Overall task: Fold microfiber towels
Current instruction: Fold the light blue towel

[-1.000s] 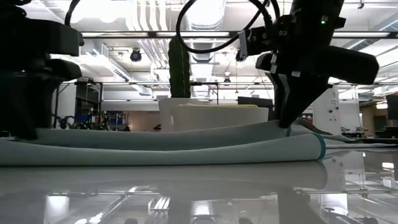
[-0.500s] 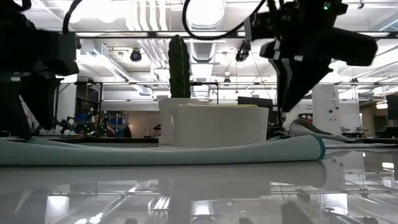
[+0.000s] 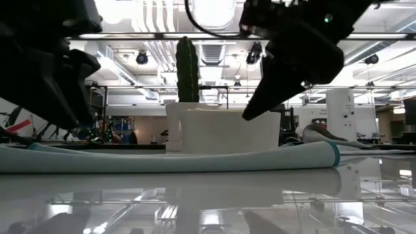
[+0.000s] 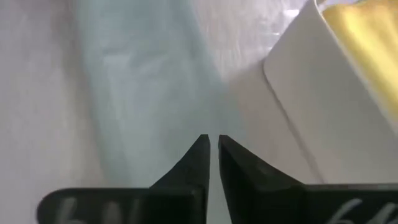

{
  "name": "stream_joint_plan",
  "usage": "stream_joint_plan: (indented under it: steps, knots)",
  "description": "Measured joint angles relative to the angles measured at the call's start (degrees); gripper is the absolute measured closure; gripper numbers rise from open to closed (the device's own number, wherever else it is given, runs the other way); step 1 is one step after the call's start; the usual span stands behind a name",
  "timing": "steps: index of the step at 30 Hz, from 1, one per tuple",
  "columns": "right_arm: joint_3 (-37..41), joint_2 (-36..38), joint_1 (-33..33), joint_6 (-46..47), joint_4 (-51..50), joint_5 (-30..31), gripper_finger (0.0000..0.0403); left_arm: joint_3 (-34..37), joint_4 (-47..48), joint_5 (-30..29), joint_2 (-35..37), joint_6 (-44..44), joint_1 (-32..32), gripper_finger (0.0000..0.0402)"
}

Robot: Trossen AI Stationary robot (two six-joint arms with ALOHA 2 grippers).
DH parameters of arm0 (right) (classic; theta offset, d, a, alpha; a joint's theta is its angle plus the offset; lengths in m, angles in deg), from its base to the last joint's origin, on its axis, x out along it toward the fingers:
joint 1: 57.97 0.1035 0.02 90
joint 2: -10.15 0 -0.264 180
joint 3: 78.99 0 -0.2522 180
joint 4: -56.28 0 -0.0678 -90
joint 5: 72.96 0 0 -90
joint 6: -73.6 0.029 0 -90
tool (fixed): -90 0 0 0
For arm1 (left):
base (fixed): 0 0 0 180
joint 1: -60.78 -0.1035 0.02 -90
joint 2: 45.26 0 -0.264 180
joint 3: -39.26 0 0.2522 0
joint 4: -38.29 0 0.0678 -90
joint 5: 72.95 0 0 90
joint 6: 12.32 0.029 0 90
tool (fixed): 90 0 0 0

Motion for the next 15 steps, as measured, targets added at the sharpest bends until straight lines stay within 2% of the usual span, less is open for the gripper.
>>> stream_joint_plan:
  steps: [3, 7, 11, 15]
  knots:
    - [2.0, 0.2, 0.0, 6.6, 2.5, -2.2, 0.0387, 0.0, -5.1, -0.3, -1.5, 0.0, 0.0, 0.0247]
    - [2.2, 2.2, -0.6, 16.5, -0.5, -9.3, 0.0382, 0.0, -9.4, -3.0, -3.5, 0.0, -0.1, 0.0247]
    - [2.5, 5.3, -0.8, 21.2, -5.4, -14.0, 0.0346, 0.0, -13.1, -6.8, -5.6, 0.0, -0.2, 0.0247]
    - [3.0, 9.7, -0.8, 26.8, -12.4, -14.4, 0.029, 0.0, -14.9, -8.7, -8.0, 0.0, -0.6, 0.0247]
